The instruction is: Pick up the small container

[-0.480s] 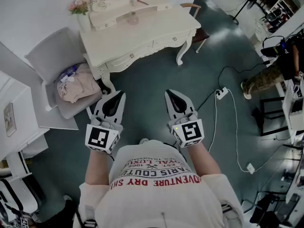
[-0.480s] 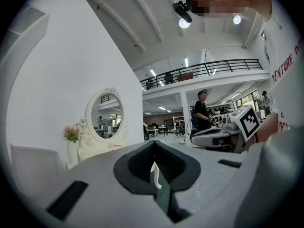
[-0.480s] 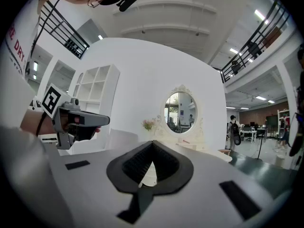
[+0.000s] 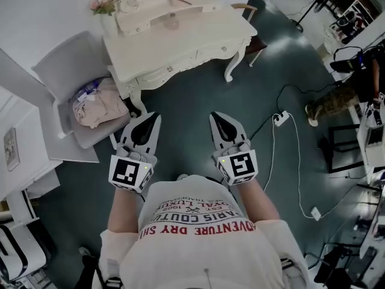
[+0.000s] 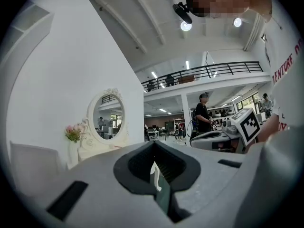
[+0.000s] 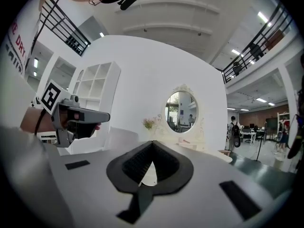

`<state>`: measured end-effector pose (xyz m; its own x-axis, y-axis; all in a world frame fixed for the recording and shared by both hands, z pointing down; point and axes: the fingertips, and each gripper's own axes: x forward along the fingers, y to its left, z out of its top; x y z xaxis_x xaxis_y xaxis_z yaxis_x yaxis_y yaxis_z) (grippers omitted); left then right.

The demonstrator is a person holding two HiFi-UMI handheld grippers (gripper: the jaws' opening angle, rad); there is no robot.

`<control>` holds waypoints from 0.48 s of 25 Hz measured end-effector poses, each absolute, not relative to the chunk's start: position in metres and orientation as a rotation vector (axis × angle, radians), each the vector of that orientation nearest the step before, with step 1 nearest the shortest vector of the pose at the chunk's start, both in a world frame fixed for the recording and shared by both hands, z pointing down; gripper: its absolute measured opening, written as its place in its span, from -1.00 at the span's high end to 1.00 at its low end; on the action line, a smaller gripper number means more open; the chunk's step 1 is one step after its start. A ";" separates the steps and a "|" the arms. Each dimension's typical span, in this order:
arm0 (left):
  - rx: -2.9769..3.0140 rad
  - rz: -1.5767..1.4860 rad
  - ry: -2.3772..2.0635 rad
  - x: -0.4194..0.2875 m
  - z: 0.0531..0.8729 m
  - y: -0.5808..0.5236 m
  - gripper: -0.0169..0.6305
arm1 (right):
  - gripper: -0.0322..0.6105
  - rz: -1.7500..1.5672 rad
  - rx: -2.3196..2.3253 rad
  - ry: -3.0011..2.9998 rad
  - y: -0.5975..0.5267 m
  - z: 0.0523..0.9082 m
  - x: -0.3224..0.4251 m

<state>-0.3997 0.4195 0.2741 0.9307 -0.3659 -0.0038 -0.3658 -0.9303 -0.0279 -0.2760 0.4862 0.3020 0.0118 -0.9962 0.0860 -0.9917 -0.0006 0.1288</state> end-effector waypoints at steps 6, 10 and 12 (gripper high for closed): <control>-3.066 -0.003 0.606 -0.403 0.279 0.408 0.93 | 0.90 0.012 2.122 -2.106 0.475 0.308 -0.273; -3.055 -0.021 0.631 -0.393 0.288 0.399 0.93 | 0.90 0.046 2.110 -2.128 0.466 0.315 -0.261; -3.050 -0.038 0.636 -0.382 0.292 0.392 0.93 | 0.90 0.057 2.106 -2.144 0.458 0.320 -0.252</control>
